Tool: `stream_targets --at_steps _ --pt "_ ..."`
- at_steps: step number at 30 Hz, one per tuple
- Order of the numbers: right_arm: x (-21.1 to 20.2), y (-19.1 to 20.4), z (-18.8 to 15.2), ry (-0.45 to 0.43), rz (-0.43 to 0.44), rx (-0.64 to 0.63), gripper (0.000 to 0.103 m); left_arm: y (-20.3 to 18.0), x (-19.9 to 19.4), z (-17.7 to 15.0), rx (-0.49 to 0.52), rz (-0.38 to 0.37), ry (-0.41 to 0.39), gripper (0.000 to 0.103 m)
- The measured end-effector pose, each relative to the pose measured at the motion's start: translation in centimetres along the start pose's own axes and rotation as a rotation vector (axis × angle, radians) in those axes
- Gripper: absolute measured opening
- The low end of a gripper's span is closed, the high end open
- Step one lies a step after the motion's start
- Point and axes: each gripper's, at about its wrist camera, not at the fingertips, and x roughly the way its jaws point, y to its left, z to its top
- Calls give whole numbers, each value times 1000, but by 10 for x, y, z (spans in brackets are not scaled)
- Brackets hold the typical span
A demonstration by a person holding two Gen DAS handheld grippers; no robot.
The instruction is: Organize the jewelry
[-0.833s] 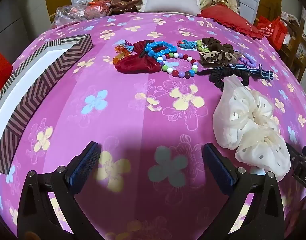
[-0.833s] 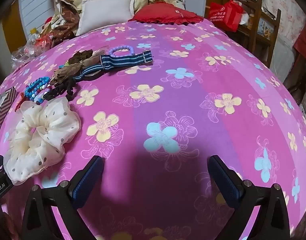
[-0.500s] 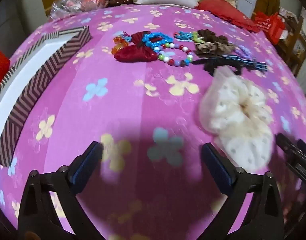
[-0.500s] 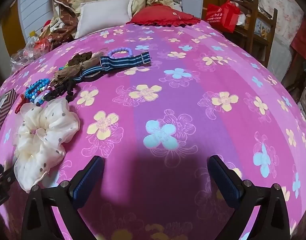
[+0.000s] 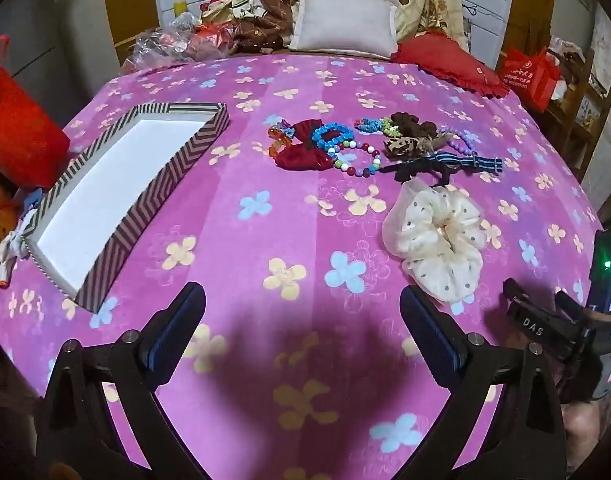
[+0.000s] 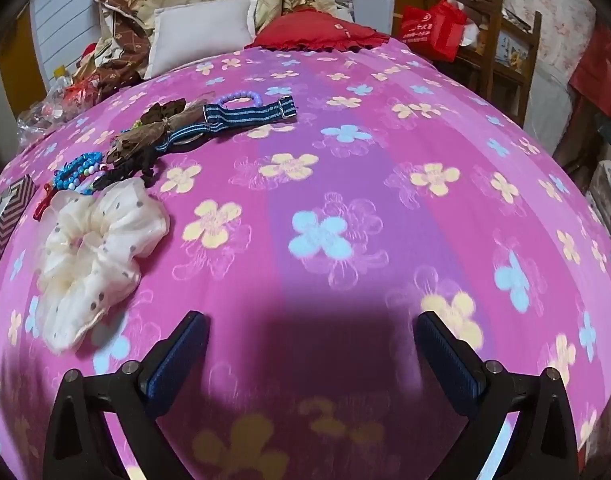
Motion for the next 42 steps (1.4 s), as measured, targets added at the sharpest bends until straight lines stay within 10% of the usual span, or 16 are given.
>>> stream_targets --at_steps 16,42 --pt "-69 9 -13 -150 25 47 88 12 -26 -11 -5 18 -51 98" --pt "-91 60 -27 -138 71 -70 88 70 -20 -22 -102 50 -41 98"
